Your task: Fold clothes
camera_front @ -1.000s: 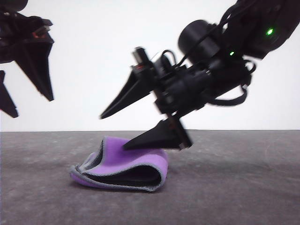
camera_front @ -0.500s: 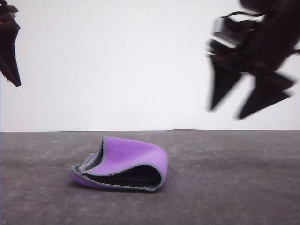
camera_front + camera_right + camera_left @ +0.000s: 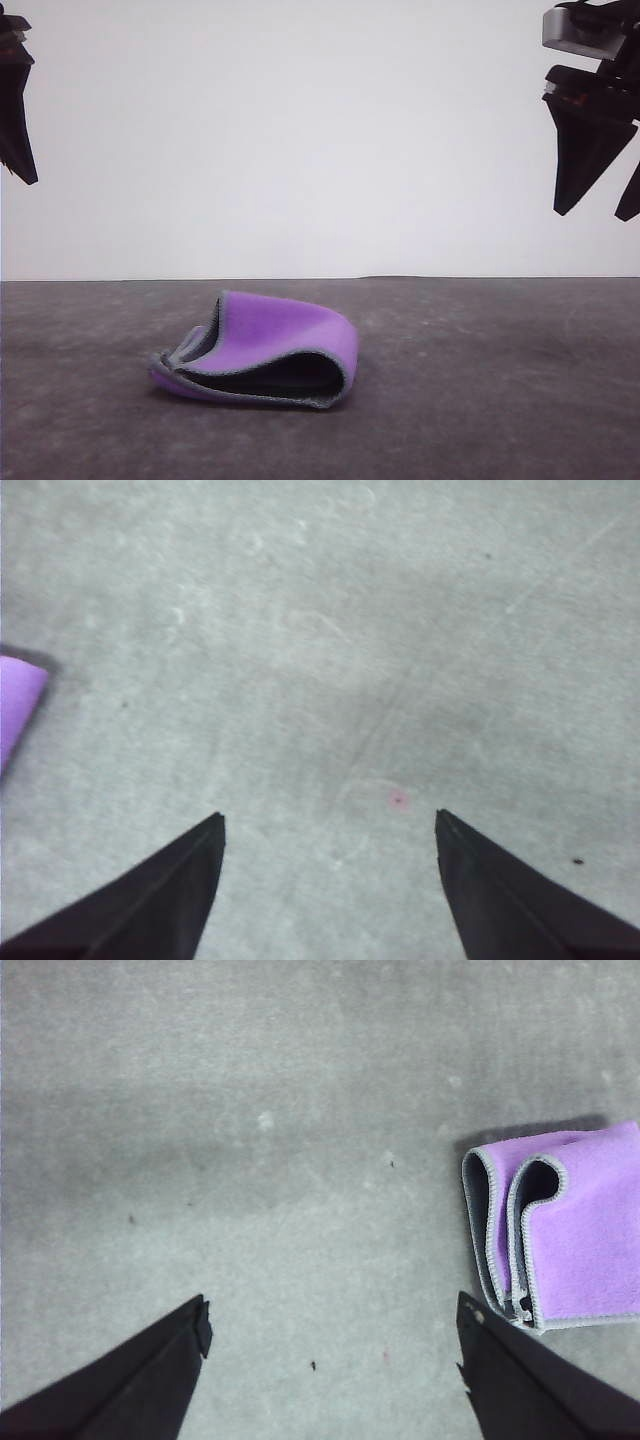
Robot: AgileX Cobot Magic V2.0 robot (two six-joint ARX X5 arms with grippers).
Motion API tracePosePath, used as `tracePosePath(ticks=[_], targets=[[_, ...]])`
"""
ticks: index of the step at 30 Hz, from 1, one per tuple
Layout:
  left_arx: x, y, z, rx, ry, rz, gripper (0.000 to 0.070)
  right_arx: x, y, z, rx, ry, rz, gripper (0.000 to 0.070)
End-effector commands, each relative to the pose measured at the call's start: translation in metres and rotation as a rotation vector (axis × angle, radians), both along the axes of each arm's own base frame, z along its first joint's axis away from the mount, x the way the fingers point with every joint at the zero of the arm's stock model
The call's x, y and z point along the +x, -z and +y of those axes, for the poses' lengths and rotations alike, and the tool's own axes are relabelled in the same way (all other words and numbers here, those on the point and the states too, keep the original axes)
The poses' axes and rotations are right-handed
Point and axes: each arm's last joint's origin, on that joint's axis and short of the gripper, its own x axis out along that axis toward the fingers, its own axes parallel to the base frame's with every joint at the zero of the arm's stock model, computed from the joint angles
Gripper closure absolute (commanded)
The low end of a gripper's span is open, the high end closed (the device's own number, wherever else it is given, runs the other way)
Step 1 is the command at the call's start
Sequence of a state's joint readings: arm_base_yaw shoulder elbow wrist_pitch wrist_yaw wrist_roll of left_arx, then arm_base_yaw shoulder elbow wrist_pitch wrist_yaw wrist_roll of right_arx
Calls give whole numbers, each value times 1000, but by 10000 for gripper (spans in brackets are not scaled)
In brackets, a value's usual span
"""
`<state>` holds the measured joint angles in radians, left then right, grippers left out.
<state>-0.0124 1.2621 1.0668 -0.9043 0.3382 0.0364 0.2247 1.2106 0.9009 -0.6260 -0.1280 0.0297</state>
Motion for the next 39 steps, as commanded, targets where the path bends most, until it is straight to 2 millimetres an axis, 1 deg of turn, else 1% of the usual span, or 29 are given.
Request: tracePosePath(ticks=[1,2,3,6,12,26,33,36,39], targets=[[3,-3,0,6,7,-15,437,3,-2,0,-12,-15,-7,564],[3,-3,0,7,9,-16,584,3,-2,0,-17,-22,-8,648],[3,-3,0,8,11,-16,681,3,-1,0,-21,-28,-9,699],[3,-3,0,13,19,-20,689,3,-2,0,-25,-34,-13,697],[4,-4,0,-7,-18,-7,684,3,-2,0,-26,-30,-16,697],[4,-4,0,-7,-18,-16,684,3,-2,0,-26,-31,-19,697],[3,-5,0,16,24,-37,684,3,-2,0,-26,-31,-19,697],[-4,-6,0,17,19,-97,684,3,-2,0,-26,-31,-19,697],[-19,-2,1,10,8,-243,684,3,-2,0,-26,-31,-19,697]])
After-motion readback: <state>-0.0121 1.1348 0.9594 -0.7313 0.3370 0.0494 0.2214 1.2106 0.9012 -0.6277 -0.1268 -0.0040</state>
